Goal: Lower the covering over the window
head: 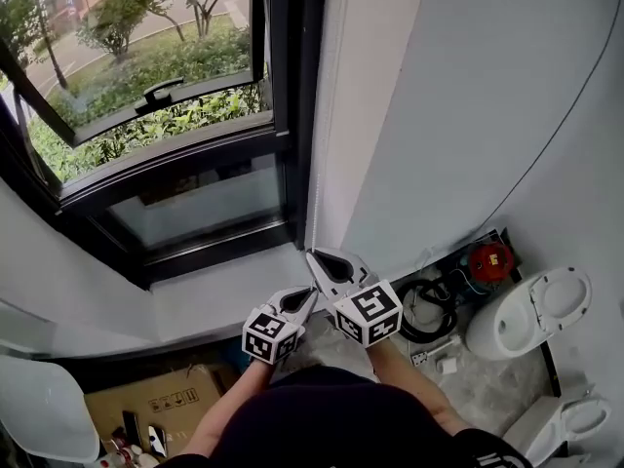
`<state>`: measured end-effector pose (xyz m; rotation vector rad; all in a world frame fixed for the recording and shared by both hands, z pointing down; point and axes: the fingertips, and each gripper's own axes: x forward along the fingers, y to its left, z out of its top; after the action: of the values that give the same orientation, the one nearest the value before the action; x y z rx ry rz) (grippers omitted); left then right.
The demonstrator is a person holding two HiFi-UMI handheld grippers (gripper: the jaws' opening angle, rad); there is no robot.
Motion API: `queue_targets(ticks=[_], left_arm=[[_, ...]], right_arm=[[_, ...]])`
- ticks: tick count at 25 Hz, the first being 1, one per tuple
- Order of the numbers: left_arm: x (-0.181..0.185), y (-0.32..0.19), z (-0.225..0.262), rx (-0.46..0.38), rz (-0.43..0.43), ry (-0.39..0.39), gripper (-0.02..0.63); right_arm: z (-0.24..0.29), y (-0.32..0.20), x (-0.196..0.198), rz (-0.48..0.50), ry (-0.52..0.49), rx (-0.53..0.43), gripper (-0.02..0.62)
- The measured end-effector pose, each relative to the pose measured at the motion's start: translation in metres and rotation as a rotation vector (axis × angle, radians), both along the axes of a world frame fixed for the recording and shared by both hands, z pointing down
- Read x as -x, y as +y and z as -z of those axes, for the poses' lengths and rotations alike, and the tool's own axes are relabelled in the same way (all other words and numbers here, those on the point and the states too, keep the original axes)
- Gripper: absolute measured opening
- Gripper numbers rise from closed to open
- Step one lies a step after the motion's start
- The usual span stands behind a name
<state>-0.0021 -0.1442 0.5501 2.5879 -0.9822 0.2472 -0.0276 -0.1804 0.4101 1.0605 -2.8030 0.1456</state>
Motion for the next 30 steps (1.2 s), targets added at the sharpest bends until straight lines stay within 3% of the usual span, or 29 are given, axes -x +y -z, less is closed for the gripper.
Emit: queue_targets(ticks=[6,18,22,27,30], left_arm=[[0.011,-0.001,-0.041,0.095,0.014,-0.058,0.014],[0.02,0.002,-0.093,0.145,0.004,-0.17,0.014],[0.029,0.0,-0.082,0.087,0.031,-0.194,0.037],[0.044,-0.005,-0.017,-0.034,0.073,-0.091,0.072],[0.053,-0.012,0.044,-0.165,0.101,-0.056,0.072]], right_arm=[[-0.04,-0.002,0.013,0.019,0.043,0.055,0.014],[-0.092,-0.001,0.023,0.022,0.108,0.101,0.014],[-0.091,-0.002,0.024,0.024,0.096,0.069,0.014],[-0.093,-0.004,0.021,0.017,0.08,0.059,0.014],[-0.092,-0.003,0.019,0.015,0.075,0.058,0.014]])
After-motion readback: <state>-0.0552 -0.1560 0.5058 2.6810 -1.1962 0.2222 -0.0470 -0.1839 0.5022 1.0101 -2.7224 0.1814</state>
